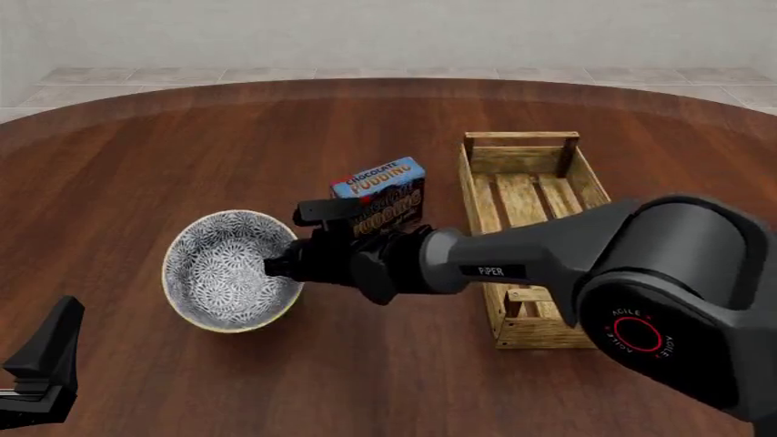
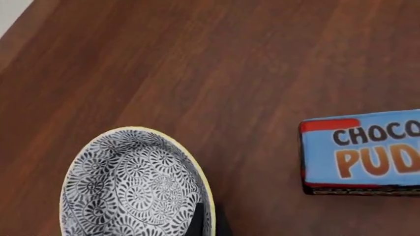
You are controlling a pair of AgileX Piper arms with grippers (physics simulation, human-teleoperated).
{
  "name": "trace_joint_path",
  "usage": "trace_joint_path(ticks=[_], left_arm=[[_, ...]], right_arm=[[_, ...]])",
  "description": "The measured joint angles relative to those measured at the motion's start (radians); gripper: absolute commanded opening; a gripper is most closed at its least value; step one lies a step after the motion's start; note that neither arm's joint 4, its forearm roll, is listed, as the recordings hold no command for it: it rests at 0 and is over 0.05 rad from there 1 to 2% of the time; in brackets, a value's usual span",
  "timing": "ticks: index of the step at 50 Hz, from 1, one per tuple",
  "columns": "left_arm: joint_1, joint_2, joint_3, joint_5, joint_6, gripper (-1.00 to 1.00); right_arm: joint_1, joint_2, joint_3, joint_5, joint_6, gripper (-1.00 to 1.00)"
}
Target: Pick up the bowl on the left and put it in the tray.
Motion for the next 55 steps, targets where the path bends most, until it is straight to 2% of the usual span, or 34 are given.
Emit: trace_joint_path(ticks=[28,55], left_arm=[[0.0,0.0,0.0,0.0,0.0,1.0],[0.0,0.0,0.0,0.0,0.0,1.0]], right_arm=[[0.003,-0.147,0.16,-0.036,-0.053,-1.0],[0.001,-0.259,0.235,-0.031,-0.072,-1.0]])
